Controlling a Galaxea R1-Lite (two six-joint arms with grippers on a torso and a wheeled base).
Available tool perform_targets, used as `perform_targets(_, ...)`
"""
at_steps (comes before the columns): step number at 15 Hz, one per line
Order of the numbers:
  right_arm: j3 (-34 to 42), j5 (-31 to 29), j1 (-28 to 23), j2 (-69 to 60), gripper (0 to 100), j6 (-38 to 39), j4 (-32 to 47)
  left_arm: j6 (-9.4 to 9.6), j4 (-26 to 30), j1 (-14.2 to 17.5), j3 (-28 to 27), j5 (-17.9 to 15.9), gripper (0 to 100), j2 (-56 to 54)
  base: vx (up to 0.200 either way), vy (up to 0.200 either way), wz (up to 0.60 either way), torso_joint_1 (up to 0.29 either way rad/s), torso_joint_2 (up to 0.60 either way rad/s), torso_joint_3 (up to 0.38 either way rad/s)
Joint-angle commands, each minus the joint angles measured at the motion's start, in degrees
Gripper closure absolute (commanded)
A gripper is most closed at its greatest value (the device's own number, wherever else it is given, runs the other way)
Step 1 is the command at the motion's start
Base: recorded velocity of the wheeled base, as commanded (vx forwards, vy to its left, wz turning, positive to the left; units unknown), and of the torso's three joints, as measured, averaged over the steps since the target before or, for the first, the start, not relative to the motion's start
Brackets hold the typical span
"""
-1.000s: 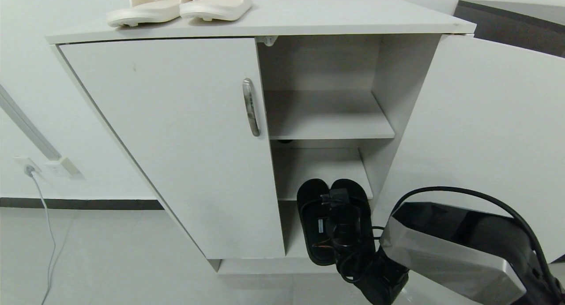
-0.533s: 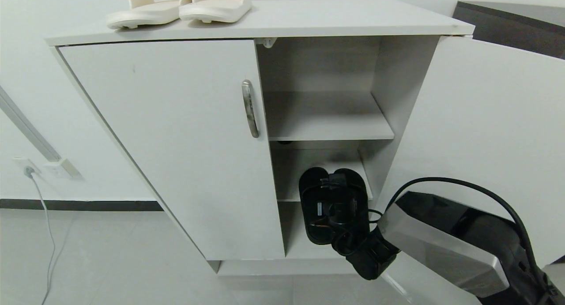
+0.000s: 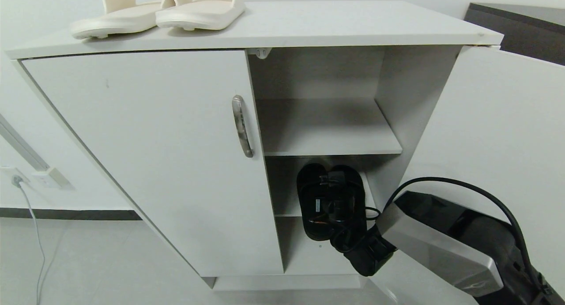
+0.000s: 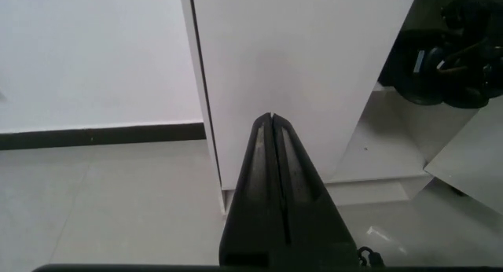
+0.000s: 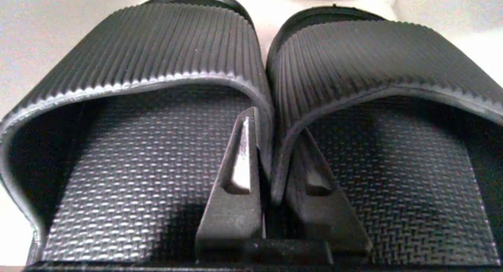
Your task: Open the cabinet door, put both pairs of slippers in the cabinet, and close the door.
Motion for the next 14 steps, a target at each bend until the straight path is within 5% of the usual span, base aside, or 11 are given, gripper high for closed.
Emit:
perform_targets(1, -2.8, 0.0, -0.6, 1.8, 100, 0.0, 1.3, -0.01, 0.0, 0.0, 0.0, -0.1, 100, 0.1, 0.000, 0.000, 0.00, 0.000, 0.00, 0.000)
perform_targets(14, -28.9, -0.1, -3.0, 10.2, 100, -0.5, 16.7, -0.09, 0.0, 0.0, 0.0, 0.0, 100, 0.1, 0.000, 0.000, 0.00, 0.000, 0.00, 0.000)
